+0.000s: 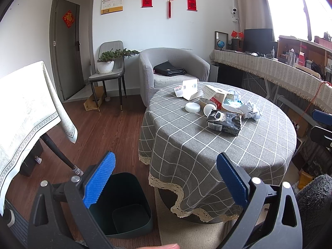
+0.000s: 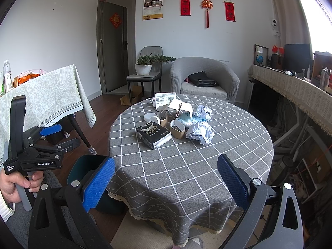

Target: Collect trash

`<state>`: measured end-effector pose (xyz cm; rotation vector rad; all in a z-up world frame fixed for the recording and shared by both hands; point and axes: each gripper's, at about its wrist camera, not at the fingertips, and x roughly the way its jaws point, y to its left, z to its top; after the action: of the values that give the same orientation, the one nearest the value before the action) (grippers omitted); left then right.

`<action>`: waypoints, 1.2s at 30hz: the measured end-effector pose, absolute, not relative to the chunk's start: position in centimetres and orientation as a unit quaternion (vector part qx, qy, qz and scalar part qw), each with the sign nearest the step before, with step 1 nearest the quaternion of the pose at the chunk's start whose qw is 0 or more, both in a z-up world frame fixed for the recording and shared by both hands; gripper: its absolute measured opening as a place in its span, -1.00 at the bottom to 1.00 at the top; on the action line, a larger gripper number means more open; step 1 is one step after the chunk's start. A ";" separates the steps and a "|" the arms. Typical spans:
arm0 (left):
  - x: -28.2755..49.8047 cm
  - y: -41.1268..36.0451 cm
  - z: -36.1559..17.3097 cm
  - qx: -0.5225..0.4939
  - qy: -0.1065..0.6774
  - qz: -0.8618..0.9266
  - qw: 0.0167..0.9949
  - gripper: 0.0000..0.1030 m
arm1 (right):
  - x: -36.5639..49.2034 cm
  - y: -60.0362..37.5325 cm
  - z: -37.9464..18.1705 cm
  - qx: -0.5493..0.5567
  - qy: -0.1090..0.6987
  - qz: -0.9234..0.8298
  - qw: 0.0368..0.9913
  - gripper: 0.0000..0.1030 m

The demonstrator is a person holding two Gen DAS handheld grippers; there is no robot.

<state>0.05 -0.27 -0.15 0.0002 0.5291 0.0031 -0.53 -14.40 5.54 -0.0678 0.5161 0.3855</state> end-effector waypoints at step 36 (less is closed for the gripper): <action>6.7 -3.9 1.1 0.026 0.270 -0.115 0.955 0.91 | 6.9 -16.9 5.9 -0.027 0.287 0.197 0.937 0.94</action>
<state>6.71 -3.95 1.10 0.0524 0.5487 -0.2342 6.94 -16.91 5.93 -0.0543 0.5862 0.4031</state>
